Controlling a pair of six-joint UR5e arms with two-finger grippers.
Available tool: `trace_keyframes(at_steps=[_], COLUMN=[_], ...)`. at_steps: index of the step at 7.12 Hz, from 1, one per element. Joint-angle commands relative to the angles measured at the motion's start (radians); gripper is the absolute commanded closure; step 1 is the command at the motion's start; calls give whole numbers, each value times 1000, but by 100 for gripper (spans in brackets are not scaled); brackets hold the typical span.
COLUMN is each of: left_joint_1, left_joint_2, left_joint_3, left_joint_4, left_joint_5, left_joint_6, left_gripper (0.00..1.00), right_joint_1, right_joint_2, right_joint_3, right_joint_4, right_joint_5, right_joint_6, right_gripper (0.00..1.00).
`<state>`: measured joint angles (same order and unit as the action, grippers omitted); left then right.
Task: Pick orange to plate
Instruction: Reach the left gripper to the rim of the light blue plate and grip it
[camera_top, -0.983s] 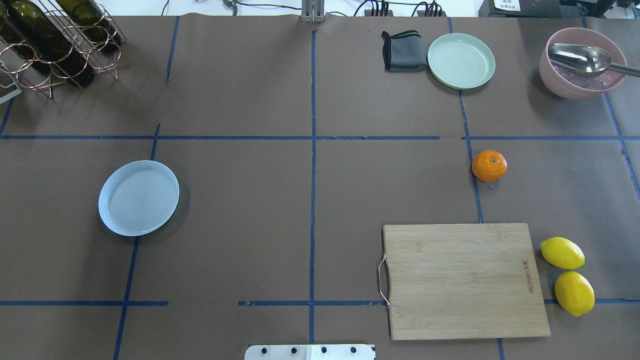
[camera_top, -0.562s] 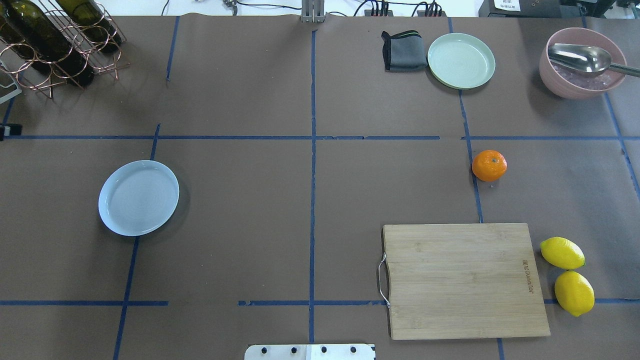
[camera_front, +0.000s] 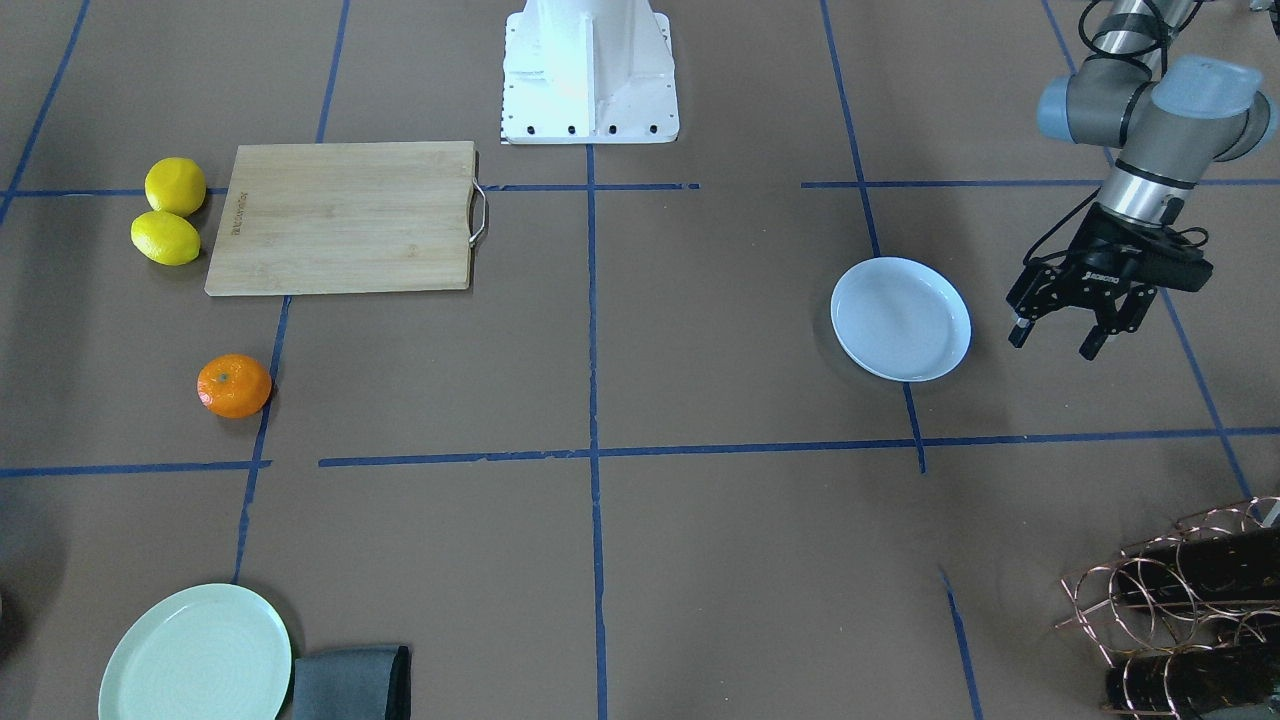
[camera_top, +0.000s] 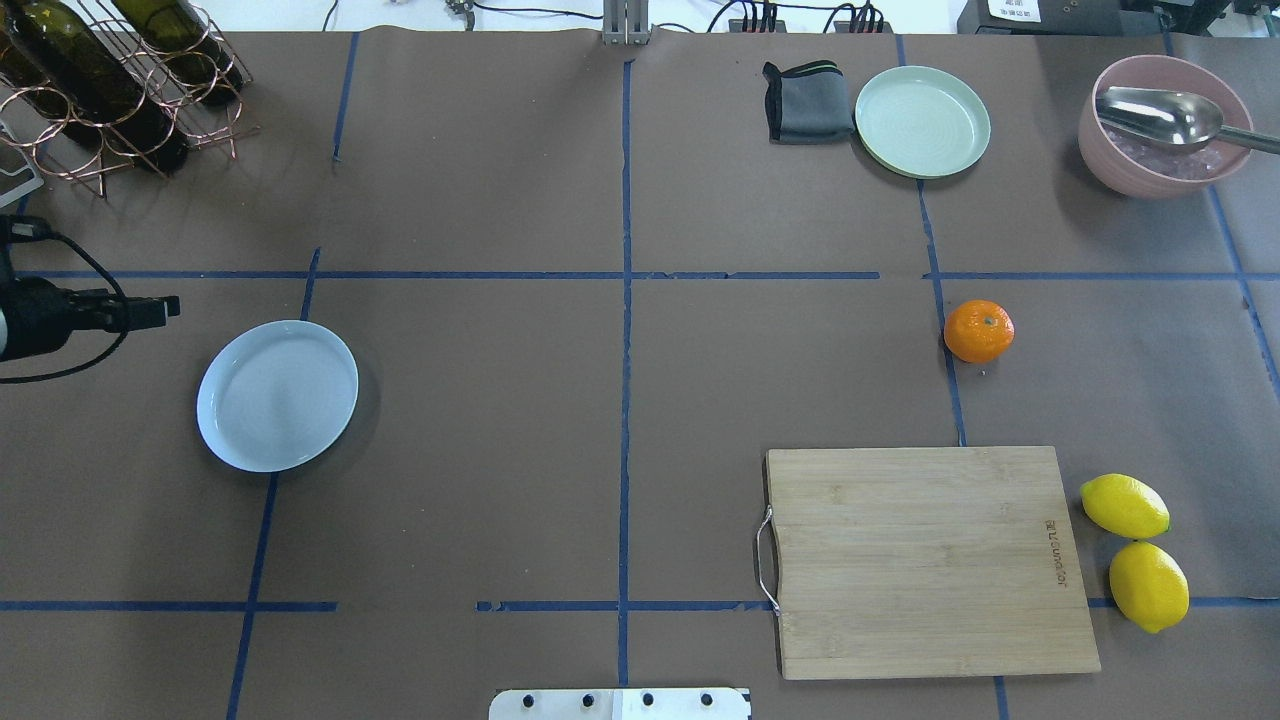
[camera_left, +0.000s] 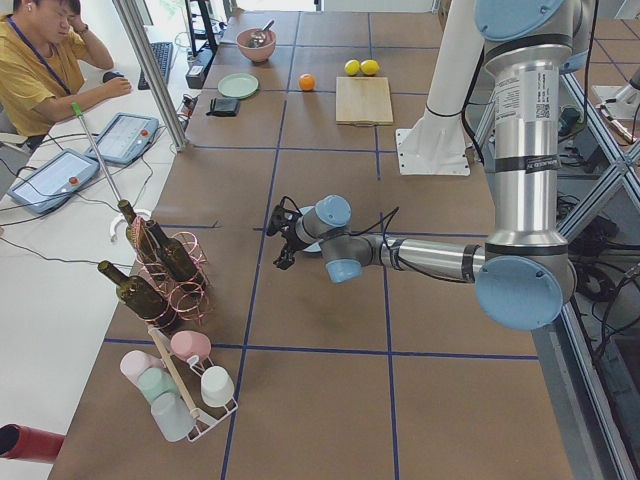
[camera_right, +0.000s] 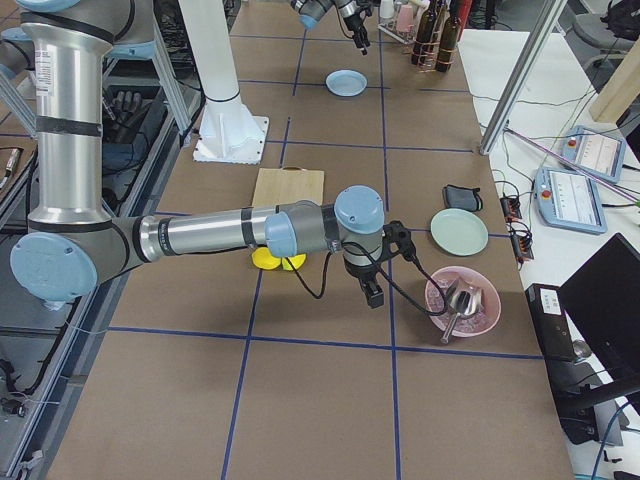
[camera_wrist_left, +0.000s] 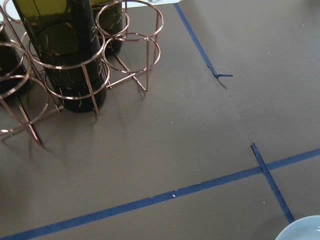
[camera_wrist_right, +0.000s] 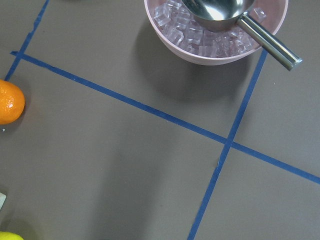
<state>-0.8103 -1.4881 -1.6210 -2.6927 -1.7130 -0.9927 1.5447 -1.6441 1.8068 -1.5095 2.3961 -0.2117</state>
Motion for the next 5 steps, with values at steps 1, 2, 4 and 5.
trace_keyframes(at_steps=[1, 2, 4, 5], left_joint_1=[118, 144, 178, 181], left_joint_2=[0, 0, 0, 0], left_joint_3=[3, 3, 3, 3], left_joint_4=[-3, -3, -1, -1], left_joint_5=[111, 127, 141, 148], left_joint_6=[-98, -106, -106, -106], left_gripper=[2, 7, 14, 30], right_joint_1=[0, 0, 0, 0], right_joint_2=[-2, -2, -2, -2], right_joint_3=[0, 0, -3, -3], right_joint_4=[0, 0, 0, 0], right_joint_5=[0, 0, 0, 0], right_joint_6=[0, 0, 0, -2], right_gripper=[0, 0, 0, 0])
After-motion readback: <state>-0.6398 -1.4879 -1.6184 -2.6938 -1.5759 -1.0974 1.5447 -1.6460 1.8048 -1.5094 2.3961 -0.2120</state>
